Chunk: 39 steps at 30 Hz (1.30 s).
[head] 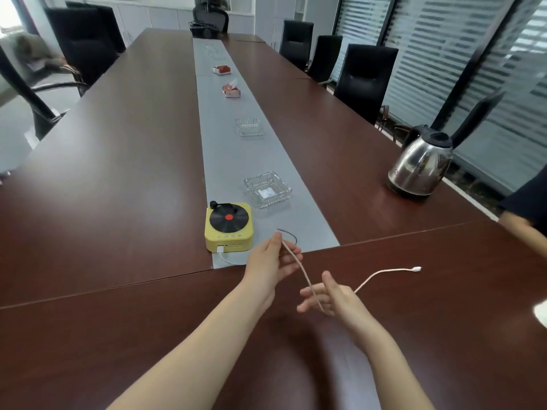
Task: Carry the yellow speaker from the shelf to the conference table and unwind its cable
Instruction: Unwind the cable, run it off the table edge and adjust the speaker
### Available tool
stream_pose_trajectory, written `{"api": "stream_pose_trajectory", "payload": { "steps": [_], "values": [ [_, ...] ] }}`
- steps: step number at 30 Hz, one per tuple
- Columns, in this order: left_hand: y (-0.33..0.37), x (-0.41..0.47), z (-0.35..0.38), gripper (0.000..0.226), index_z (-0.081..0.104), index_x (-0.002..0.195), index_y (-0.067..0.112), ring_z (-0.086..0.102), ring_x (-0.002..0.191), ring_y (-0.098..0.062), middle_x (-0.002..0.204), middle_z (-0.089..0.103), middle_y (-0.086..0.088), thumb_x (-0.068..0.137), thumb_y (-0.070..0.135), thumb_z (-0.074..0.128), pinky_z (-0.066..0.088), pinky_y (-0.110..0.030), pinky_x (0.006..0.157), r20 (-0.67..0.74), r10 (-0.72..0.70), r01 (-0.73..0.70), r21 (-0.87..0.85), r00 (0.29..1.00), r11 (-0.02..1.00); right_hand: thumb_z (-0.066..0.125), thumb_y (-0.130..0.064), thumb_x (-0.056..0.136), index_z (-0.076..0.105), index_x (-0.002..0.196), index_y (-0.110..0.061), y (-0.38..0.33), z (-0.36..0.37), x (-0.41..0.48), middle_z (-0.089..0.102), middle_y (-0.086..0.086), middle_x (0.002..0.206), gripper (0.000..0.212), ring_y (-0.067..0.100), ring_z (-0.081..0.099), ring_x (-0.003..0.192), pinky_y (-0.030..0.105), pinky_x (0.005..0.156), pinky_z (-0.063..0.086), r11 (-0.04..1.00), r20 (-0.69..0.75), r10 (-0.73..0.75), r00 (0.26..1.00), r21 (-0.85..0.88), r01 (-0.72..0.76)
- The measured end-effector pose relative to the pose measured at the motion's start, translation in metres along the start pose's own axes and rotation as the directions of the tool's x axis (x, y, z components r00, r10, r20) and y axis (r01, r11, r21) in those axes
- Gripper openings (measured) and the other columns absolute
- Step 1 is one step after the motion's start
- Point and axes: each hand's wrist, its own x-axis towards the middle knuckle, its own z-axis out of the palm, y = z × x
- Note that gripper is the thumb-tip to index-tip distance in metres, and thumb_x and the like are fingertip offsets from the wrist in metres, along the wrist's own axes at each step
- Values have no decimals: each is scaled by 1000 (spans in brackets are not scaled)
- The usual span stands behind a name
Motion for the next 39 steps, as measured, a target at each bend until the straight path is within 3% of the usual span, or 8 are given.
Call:
{"api": "stream_pose_trajectory", "payload": {
  "steps": [5,14,17,23,29,32,35,39],
  "values": [
    [15,-15,-1,42,54,68,4,63,61,-17,62,63,-6,102,22,38,56,-24,56,-88,-29,22,-79,996,997,51,-41,84,68,76,-5,10,-18,-27,53,1,47,41,14,53,48,19,53,42,998,-10,-64,998,14,64],
    [17,-52,-4,24,59,88,10,68,81,-17,89,68,-5,99,27,45,53,-29,79,117,-82,76,53,990,996,43,-21,99,61,69,-3,-22,5,-43,27,-5,42,39,6,24,38,16,40,23,972,71,-214,974,116,205],
    [18,-69,-2,22,61,89,12,66,78,-14,91,66,-4,97,29,48,53,-26,76,180,-121,101,118,976,988,38,-26,100,62,72,-4,-30,13,-53,28,-5,42,44,5,24,36,17,39,21,966,113,-221,969,161,201],
    [19,-104,4,26,60,79,11,47,36,-5,85,67,-7,98,15,44,42,-16,48,246,-69,21,193,967,981,37,-25,101,62,71,-4,-47,22,-88,31,-5,41,44,4,22,33,15,37,17,967,140,-197,970,190,169],
    [14,-131,3,20,54,79,10,39,29,-6,83,70,-9,97,11,45,32,-21,42,183,-70,35,188,981,982,40,-32,101,61,70,-6,-60,31,-130,33,-4,43,45,5,21,32,14,38,14,991,81,-126,989,50,123],
    [10,-149,-1,20,54,79,11,40,30,-7,66,69,-4,97,12,47,31,-20,41,188,-65,26,202,980,979,41,-33,100,61,70,-7,-61,35,-153,39,-2,43,44,5,20,29,11,37,13,996,38,-90,995,10,90],
    [3,-172,-8,21,54,78,12,43,30,-9,40,48,1,98,15,46,33,-17,38,215,-66,15,233,974,972,41,-30,101,59,71,-5,-58,44,-179,46,-1,39,43,4,25,23,7,33,18,998,20,-69,997,9,68],
    [-15,-208,-20,29,52,73,14,43,28,-11,34,43,5,99,20,42,35,-21,46,250,-91,30,237,964,971,39,-28,101,57,75,-7,-49,63,-217,52,3,43,38,5,34,23,7,29,20,1000,-2,-30,1000,-7,30]
  ]
}}
